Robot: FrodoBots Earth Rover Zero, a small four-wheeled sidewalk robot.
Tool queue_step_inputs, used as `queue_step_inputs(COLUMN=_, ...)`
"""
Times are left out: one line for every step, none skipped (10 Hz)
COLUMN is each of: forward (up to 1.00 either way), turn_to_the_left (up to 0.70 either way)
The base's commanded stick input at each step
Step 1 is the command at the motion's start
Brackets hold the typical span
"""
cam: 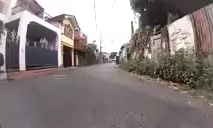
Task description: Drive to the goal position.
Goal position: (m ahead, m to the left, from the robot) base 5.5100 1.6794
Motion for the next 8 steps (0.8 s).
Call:
queue_step_inputs(forward=1.0, turn_to_the_left=0.0)
queue_step_inputs(forward=1.0, turn_to_the_left=0.0)
queue_step_inputs(forward=1.0, turn_to_the_left=0.0)
queue_step_inputs(forward=1.0, turn_to_the_left=0.0)
queue_step_inputs(forward=1.0, turn_to_the_left=0.0)
queue_step_inputs(forward=1.0, turn_to_the_left=0.0)
queue_step_inputs(forward=1.0, turn_to_the_left=0.0)
queue_step_inputs(forward=1.0, turn_to_the_left=0.0)
